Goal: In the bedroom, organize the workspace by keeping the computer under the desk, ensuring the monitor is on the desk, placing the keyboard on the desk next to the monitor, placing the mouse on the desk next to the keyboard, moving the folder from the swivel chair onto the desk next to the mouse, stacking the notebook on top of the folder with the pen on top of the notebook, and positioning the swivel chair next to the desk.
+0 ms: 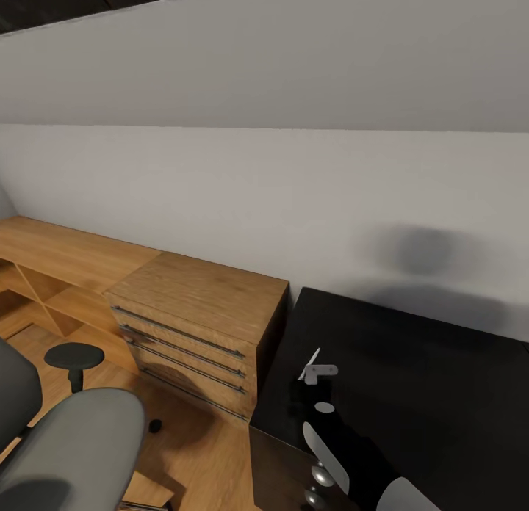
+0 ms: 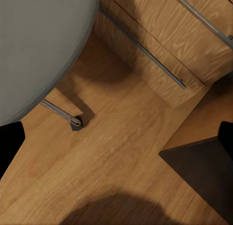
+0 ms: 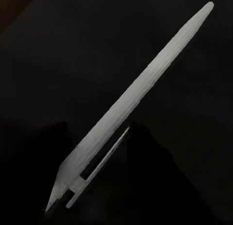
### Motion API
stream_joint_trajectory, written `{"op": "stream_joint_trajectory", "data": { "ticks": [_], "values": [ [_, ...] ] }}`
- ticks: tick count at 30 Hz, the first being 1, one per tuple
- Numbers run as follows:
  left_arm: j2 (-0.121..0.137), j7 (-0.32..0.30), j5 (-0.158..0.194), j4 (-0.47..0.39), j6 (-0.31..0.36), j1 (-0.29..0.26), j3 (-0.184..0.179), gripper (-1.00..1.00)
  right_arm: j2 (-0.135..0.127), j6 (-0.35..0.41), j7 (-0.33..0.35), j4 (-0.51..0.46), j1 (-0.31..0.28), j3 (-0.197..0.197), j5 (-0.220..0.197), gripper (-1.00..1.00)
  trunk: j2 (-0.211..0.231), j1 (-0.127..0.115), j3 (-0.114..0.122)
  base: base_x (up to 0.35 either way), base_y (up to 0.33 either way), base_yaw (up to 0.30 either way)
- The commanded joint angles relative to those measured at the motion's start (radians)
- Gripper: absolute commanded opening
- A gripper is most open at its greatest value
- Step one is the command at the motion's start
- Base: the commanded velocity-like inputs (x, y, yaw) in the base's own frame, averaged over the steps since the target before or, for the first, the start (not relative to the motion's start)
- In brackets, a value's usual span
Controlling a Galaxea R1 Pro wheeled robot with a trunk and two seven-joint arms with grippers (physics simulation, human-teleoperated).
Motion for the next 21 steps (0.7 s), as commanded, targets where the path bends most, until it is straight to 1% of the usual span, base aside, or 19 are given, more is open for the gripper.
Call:
{"op": "stream_joint_trajectory", "data": {
  "ticks": [1, 8, 15, 21],
  "values": [
    [0.001, 0.003, 0.009, -0.001, -0.008, -0.001, -0.003, 1.00, -0.001, 0.010, -0.009, 0.009, -0.001, 0.003, -0.015, -1.00, -0.001, 0.000, -0.001, 0.000, 0.000, 0.000],
    [0.001, 0.003, 0.009, -0.001, -0.008, -0.001, -0.003, 1.00, -0.001, 0.028, -0.008, 0.007, -0.001, 0.001, -0.015, -1.00, -0.001, 0.000, -0.001, 0.000, 0.000, 0.000],
    [0.001, 0.003, 0.009, -0.001, -0.008, -0.001, -0.003, 1.00, -0.001, 0.034, -0.011, 0.006, -0.001, -0.022, -0.016, -1.00, -0.001, 0.000, -0.001, 0.000, 0.000, 0.000],
    [0.001, 0.003, 0.009, -0.001, -0.008, -0.001, -0.003, 1.00, -0.001, 0.035, -0.012, 0.006, -0.001, -0.025, -0.016, -1.00, -0.001, 0.000, -0.001, 0.000, 0.000, 0.000]
  ]
}}
